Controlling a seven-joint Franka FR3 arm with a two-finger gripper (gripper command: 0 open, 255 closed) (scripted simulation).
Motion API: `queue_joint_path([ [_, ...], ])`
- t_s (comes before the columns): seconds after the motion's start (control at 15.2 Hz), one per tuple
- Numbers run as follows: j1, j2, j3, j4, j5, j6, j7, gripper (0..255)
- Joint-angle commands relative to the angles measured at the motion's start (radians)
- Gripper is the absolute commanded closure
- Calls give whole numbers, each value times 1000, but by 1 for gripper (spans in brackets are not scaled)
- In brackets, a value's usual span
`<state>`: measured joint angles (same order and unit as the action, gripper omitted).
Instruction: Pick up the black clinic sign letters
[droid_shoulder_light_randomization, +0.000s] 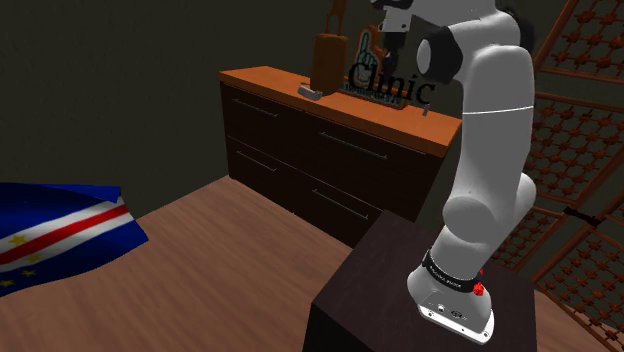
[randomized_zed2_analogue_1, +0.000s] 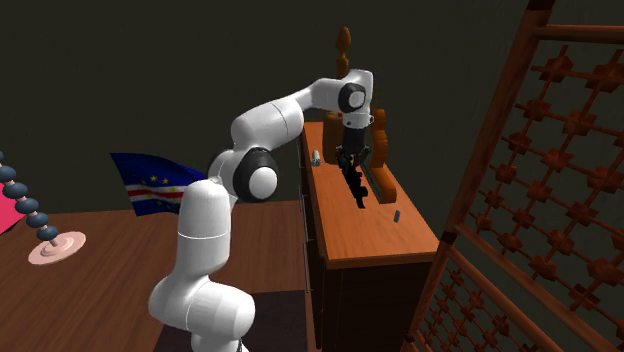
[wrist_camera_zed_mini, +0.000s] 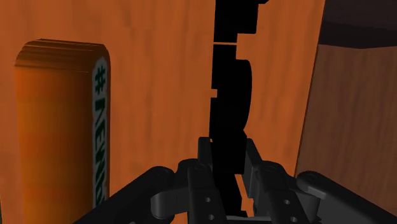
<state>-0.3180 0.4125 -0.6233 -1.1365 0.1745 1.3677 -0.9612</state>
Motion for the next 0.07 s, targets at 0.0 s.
queue_joint_path([
  [0.0, -5, 7, 1, 18, 4, -12, 0, 255],
])
